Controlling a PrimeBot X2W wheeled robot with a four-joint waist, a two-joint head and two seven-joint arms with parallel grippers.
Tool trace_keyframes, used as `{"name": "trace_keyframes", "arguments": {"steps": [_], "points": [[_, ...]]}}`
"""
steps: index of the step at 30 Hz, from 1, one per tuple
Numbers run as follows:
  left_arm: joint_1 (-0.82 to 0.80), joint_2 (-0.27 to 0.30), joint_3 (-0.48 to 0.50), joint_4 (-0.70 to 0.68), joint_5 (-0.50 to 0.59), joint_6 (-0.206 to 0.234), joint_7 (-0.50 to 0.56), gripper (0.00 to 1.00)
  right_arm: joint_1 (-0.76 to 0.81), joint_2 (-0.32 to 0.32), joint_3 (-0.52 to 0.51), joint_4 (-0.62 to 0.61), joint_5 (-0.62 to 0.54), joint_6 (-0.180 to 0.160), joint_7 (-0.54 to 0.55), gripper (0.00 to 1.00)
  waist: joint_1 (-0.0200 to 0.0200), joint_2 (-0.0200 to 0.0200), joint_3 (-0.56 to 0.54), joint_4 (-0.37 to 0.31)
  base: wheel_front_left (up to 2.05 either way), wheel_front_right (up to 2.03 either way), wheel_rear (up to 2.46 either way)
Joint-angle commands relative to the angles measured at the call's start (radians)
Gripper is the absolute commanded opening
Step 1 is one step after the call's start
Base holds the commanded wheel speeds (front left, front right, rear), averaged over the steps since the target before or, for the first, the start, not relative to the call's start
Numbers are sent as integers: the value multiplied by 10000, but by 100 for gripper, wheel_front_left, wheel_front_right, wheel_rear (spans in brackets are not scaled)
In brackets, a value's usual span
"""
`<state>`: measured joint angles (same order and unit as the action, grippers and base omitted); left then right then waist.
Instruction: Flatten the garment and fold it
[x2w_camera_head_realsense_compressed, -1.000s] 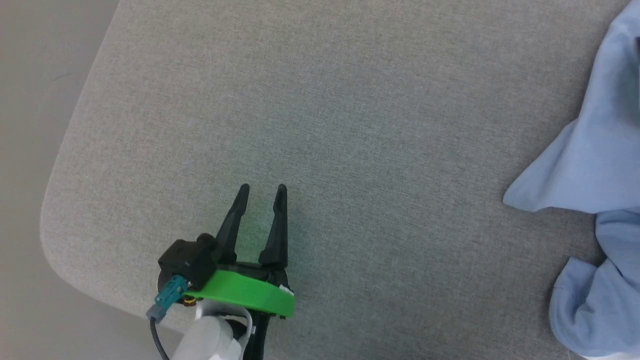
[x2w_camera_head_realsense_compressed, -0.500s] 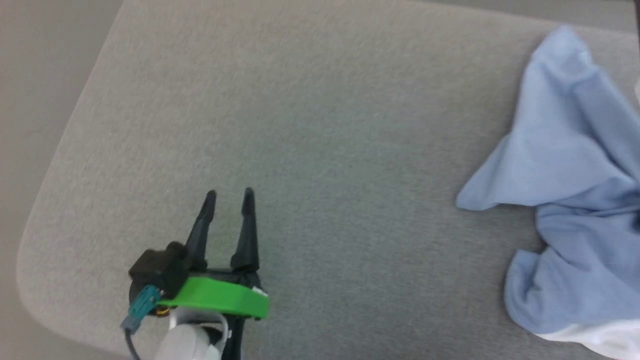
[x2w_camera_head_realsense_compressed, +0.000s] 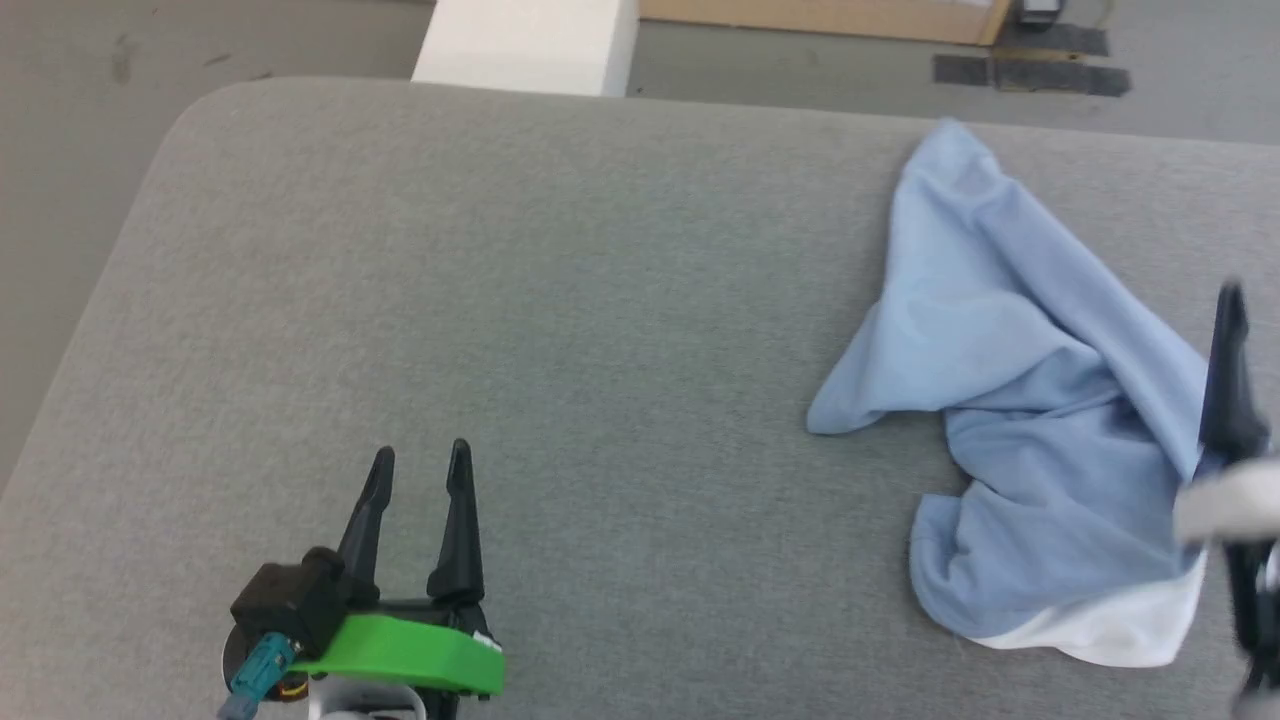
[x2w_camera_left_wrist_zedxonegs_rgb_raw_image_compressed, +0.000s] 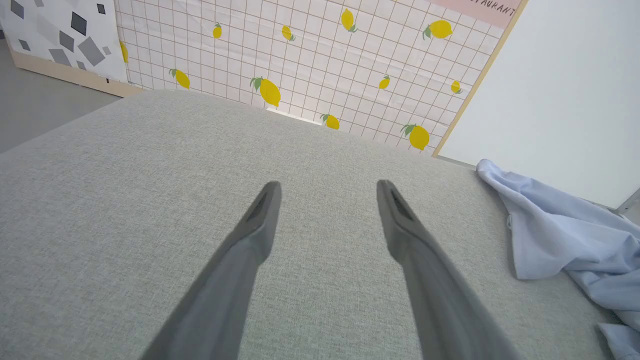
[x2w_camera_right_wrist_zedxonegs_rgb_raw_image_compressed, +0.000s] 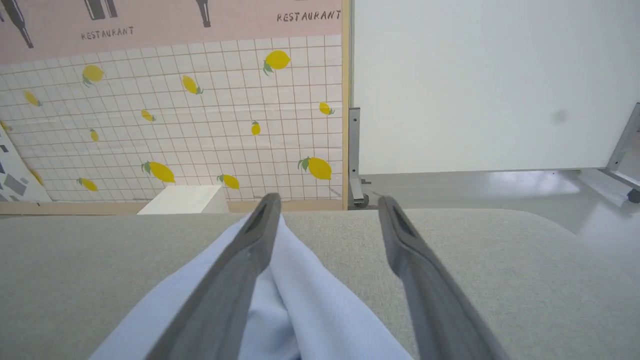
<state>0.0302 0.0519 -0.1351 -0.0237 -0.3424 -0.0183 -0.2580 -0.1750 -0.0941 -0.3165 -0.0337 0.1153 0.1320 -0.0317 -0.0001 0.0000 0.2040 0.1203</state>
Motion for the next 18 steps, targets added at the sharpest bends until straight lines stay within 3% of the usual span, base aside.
{"name": "trace_keyframes", "arguments": {"steps": [1, 8, 13, 18], "points": [[154, -17, 37, -60, 88, -87, -38, 100, 408, 182, -36, -176, -103, -13, -340, 100, 1, 0, -237, -261, 0, 0, 0], [528, -17, -105, -121, 76, -114, -38, 100, 2090, 432, 197, 405, 515, -13, -1842, 100, 1, 0, -506, -451, 0, 0, 0], [657, -17, -232, -58, 66, -106, -38, 100, 2473, 435, 369, 1217, 1259, -13, -2192, 100, 1, 0, -726, -548, 0, 0, 0], [-241, 25, -568, -65, 521, -456, -33, 100, 2390, 436, 414, 1236, 1354, -13, -2285, 100, 1, 0, -680, -617, 0, 0, 0]]}}
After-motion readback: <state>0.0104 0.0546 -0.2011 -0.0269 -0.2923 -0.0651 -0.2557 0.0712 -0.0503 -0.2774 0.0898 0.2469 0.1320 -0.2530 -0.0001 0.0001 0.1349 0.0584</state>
